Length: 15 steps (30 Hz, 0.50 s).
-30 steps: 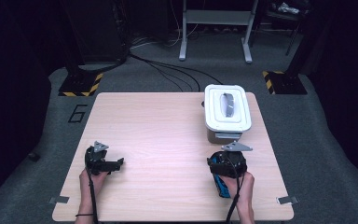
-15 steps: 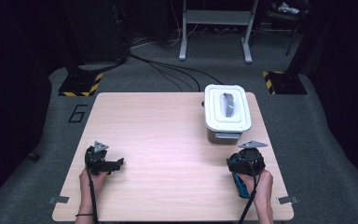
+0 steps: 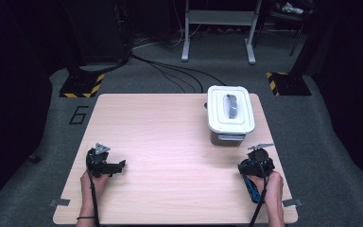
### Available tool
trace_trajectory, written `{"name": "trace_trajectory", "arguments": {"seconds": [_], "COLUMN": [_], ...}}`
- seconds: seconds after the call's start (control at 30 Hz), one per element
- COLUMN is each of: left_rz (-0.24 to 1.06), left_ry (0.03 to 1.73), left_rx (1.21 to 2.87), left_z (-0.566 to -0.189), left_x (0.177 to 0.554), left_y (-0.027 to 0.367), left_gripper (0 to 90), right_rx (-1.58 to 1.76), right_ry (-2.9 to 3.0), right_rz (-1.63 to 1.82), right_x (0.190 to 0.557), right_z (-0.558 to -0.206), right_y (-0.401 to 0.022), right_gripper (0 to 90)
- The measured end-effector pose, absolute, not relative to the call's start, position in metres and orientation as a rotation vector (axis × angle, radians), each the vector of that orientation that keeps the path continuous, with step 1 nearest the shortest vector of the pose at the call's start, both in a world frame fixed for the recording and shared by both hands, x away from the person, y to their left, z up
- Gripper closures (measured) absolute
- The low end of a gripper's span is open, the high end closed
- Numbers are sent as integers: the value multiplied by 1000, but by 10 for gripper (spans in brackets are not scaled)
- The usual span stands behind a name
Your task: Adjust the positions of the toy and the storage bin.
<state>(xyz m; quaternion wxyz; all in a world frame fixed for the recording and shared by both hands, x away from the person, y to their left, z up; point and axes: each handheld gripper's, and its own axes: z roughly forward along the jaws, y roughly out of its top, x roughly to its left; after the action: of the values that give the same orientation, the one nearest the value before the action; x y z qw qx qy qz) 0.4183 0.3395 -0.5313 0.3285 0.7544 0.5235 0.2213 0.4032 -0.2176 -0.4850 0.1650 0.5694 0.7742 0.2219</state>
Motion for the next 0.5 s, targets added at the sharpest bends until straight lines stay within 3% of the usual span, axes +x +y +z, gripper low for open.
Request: {"name": "trace_trajectory", "arguments": {"seconds": [0.33, 0.5], "left_rz": [577, 579], "left_ry": [1370, 1370], "left_rx": [1977, 1975], "left_z": [-531, -531], "left_x": [418, 418], "left_y": [340, 340], "left_gripper": [9, 10], "right_rx": [1682, 1695], "right_ry": [2237, 2198], "right_rz": [653, 712], "right_x": [410, 406], "right_z": [-496, -488], "right_y": [-225, -225], "right_gripper": [232, 112]}}
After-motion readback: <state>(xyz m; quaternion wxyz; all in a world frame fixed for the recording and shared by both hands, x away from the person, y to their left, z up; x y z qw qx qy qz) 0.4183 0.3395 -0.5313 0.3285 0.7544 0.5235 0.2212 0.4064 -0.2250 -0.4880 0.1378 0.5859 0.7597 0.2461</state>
